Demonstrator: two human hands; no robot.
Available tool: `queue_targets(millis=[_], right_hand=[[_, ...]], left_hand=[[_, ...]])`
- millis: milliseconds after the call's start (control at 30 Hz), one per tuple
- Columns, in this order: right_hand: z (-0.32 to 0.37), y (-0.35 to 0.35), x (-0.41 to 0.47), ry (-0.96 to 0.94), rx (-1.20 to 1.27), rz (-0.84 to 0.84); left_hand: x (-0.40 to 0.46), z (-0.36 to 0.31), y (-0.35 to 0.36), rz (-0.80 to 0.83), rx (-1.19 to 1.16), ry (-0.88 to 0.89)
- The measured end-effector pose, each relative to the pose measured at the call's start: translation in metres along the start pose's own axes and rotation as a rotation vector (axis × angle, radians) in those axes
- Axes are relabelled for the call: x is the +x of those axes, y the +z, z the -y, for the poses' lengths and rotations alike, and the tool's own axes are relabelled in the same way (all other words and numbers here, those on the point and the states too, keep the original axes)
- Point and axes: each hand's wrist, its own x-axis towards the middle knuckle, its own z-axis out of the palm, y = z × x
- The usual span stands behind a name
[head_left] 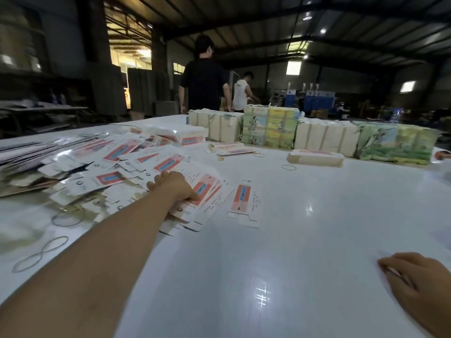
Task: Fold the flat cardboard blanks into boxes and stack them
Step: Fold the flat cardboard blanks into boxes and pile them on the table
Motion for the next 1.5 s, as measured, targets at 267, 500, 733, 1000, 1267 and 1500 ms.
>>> queue_targets(millis=[267, 500, 733, 1000, 1267, 1500], right_hand=[[0.016, -0.014, -0.004, 0.036, 0.041, 0.023], [0.028, -0.027, -0.010, -0.007, -0.064, 0.152], [0.039, -0.059, -0.006, 0.629, 1.407, 0.081], [0.043, -0.060, -0.017, 0.554, 1.360, 0.129], [0.049, -0.060, -0.026, 0.403, 1.191, 0.059], [0.046, -0.046, -0.032, -0.063, 0.424, -0.039]], left_hand=[[0.012, 0.013, -0.031, 0.015, -0.363, 0.057], [-0.056, -0.027, -0.058, 0.243, -0.725, 0.371], [-0.169, -0.116, 0.000, 0.514, -0.593, 0.715], [-0.225, -0.140, 0.047, 0.285, -0.285, 0.956], [-0.250, -0.146, 0.060, -0.110, -0.128, 1.076], [-0.249, -0.143, 0.058, -0.356, -0.157, 0.950]])
